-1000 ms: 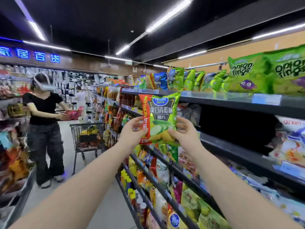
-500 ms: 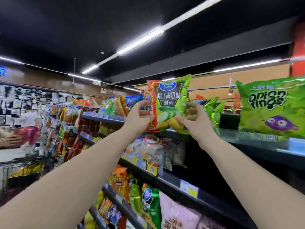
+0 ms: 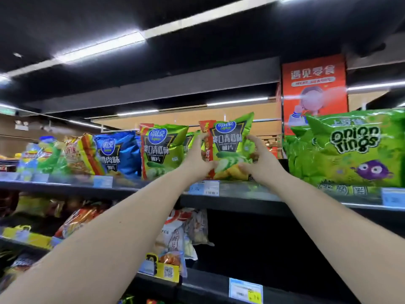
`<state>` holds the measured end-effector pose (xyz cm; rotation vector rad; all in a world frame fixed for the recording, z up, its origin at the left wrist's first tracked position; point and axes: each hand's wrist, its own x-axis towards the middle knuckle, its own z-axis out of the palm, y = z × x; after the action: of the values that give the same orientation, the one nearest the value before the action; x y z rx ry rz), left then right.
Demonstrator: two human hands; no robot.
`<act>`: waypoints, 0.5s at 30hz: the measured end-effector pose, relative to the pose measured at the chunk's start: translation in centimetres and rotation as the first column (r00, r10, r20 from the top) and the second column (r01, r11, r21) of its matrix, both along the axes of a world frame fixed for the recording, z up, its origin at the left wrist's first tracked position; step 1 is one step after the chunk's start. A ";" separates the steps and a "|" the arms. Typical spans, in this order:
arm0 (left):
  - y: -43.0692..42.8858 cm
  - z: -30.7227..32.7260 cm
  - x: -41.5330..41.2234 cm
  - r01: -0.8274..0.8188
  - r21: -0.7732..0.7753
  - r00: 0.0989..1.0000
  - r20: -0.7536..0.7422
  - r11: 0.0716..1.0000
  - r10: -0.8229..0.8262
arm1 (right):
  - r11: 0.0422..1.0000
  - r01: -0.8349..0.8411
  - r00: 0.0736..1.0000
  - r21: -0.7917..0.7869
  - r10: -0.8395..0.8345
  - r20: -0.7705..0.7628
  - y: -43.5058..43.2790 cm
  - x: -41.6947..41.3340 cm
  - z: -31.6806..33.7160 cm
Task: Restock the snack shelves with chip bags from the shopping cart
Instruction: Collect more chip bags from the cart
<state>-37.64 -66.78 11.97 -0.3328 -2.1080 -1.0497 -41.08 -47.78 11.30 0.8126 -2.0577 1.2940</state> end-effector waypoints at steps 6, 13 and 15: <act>-2.3 -0.9 -2.3 -0.004 -0.179 0.999 0.030 0.984 0.009 | 0.970 0.166 0.983 0.177 -0.178 0.050 -1.8 -1.1 0.4; -3.7 -1.5 -3.4 -0.069 -0.294 0.998 -0.030 0.953 0.063 | 0.948 0.239 0.964 0.209 -0.257 0.063 -4.1 -1.1 0.8; -3.9 -1.7 -3.6 -0.074 -0.299 0.997 -0.047 0.951 0.063 | 0.935 0.276 0.958 0.221 -0.287 0.019 -4.6 -1.2 0.4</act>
<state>-41.22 -70.67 10.22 -0.4196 -2.2299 -0.6752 -42.25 -52.39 11.68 0.5511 -2.2866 0.9549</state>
